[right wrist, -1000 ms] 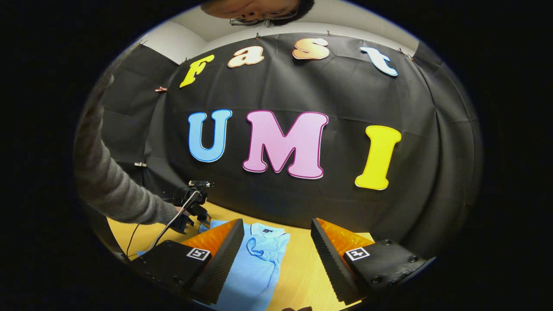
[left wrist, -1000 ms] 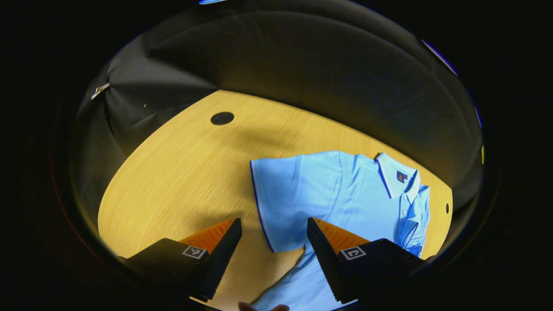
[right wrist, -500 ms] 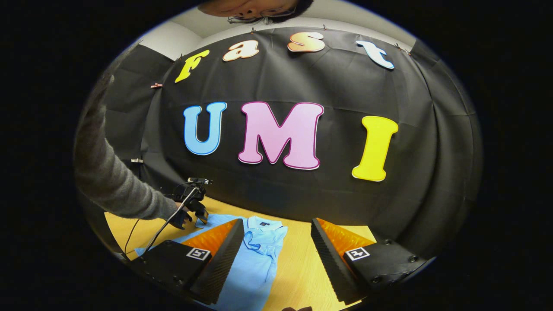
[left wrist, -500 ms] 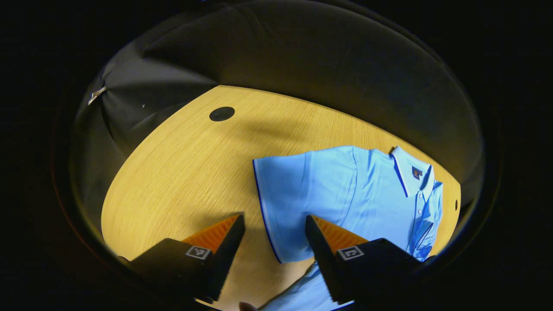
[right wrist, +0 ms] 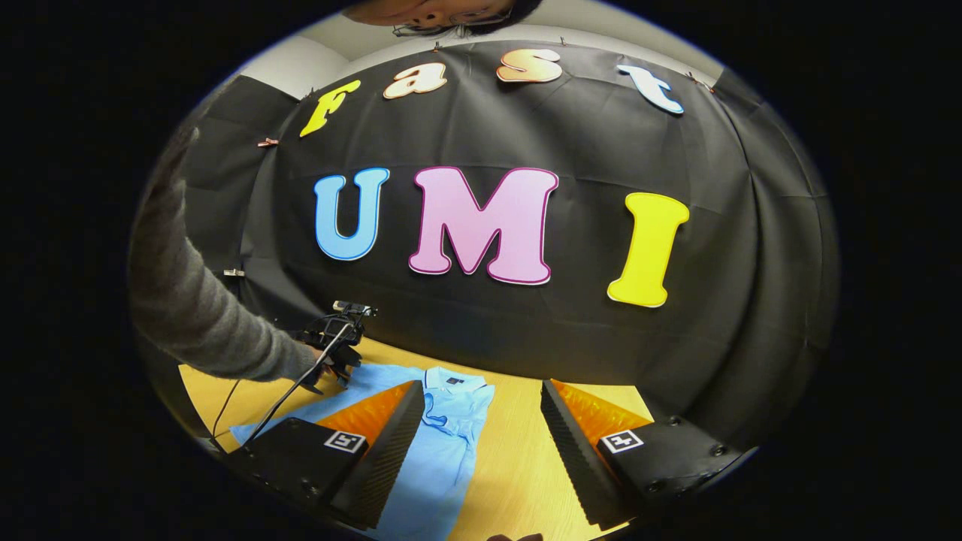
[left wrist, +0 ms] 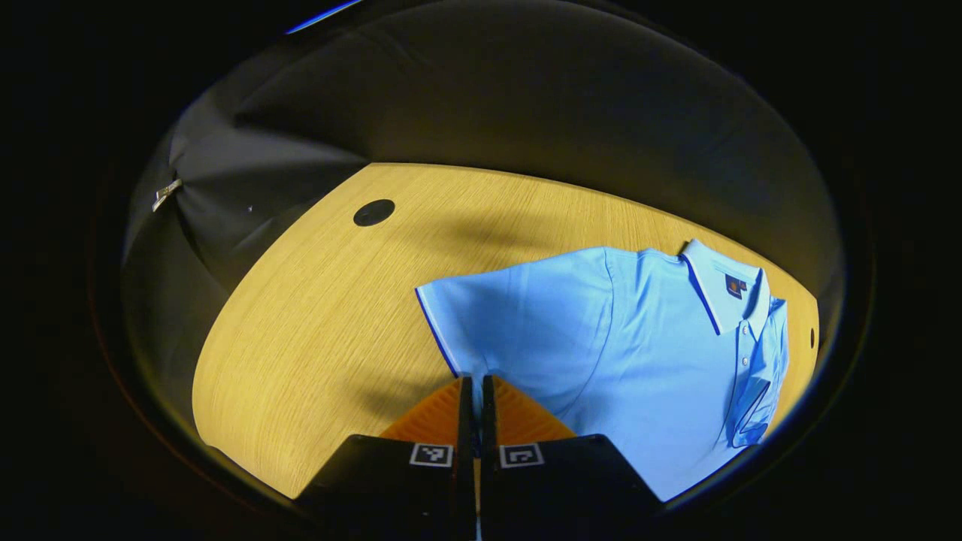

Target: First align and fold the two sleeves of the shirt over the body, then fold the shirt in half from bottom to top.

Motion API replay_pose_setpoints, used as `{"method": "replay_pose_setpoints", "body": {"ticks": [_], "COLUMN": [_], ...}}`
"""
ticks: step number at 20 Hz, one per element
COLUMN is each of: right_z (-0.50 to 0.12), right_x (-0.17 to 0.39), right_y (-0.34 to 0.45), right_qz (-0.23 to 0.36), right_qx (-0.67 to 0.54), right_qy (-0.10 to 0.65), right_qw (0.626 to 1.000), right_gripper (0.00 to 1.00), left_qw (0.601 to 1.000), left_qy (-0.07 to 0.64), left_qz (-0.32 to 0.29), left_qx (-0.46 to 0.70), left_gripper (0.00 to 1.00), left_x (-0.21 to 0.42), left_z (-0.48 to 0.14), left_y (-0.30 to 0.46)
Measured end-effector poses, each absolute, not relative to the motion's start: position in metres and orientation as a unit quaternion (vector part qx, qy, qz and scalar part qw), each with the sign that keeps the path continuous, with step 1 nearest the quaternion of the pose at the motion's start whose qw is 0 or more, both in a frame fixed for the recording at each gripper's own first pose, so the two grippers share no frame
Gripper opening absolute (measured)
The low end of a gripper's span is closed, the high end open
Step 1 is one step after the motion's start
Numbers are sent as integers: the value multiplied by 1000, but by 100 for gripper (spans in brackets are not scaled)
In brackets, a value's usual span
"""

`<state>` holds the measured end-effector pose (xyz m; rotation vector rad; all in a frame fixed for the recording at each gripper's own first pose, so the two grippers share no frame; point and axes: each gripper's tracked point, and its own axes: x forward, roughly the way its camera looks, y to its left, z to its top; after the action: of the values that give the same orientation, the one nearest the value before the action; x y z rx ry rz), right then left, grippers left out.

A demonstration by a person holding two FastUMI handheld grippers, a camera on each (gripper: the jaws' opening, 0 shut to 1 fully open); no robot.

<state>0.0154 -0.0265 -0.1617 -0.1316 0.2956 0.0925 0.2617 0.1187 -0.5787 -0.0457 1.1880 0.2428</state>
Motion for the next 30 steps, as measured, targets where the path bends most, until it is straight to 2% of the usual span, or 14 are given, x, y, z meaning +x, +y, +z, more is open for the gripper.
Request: {"method": "replay_pose_setpoints", "body": {"ticks": [7, 15, 21, 30], "right_z": [-171, -175, -175, -178], "right_x": [12, 12, 9, 0], "right_y": [-39, -38, -41, -54], "right_qz": [34, 33, 24, 10], "right_qx": [-60, -58, -55, -56], "right_qy": [161, 160, 159, 167], "right_qw": [985, 985, 985, 984], "right_gripper": [97, 97, 97, 97], "left_qw": [827, 864, 881, 861], "left_qy": [547, 487, 455, 469], "left_qz": [92, 41, -49, -191], "left_qx": [-94, -120, -118, -53], "left_gripper": [6, 6, 6, 6], "left_x": [265, 290, 296, 239], "left_z": [-574, -533, -494, -495], "left_y": [115, 77, 1, -102]}}
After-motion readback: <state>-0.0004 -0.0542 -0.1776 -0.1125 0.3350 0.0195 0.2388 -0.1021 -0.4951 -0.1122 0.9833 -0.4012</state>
